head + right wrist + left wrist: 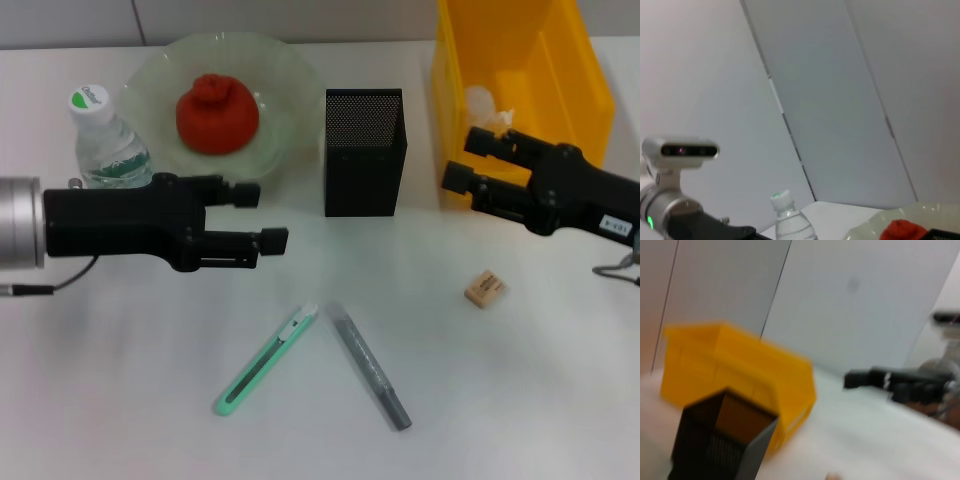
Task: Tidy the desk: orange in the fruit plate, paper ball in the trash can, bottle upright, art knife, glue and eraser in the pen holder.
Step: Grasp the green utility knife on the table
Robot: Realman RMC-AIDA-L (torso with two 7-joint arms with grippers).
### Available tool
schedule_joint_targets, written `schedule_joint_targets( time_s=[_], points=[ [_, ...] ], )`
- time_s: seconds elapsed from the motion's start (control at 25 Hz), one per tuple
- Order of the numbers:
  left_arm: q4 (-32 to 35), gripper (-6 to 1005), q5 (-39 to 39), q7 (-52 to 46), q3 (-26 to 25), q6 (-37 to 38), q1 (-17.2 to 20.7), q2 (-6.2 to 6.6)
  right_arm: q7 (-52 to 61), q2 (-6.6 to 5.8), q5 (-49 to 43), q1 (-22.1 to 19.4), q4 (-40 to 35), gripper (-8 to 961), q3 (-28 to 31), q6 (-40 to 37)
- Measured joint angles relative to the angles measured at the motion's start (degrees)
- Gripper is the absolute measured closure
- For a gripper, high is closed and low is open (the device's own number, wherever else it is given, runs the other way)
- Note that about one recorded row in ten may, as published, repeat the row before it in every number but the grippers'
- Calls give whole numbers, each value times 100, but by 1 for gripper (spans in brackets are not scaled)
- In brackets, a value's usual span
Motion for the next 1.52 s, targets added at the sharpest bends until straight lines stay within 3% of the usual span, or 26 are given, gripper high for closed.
schedule_joint_targets(
  time_s=[0.04,0.12,0.24,0.28,0.32,0.44,0.48,0.56,0.6,0.88,1.52],
  points=[
    [0,213,0,0,0,0,0,0,0,0,0,0,0,225,0,0],
    [1000,214,1230,-1507,62,121,-338,-67,-212,0,-1,27,266,225,76,-23],
    [1290,214,1733,-2110,121,249,-539,-91,-348,0,-13,49,477,226,97,44],
    [1656,214,2639,-3178,401,542,-1044,-113,-365,4,-9,98,606,226,133,85],
    [1723,214,2981,-3503,567,665,-1299,-116,-365,4,-9,98,606,226,133,85],
    [1775,214,3286,-3770,746,772,-1530,-124,-371,1,-6,253,890,226,331,126],
    [1877,214,3917,-4290,1407,878,-1967,-158,-373,-5,-10,287,949,226,366,128],
    [1897,214,4097,-4433,1631,863,-2066,-170,-399,-12,-20,348,1024,226,389,134],
    [1899,215,4419,-4758,2247,714,-2224,-196,-422,-12,-24,358,1026,226,391,138],
    [1636,215,4421,-5170,3078,50,-2307,-198,-458,-7,-33,417,1099,225,389,211],
    [586,216,3687,-4811,3133,-798,-2095,-197,-534,1,-33,703,1400,225,359,416]
  ],
)
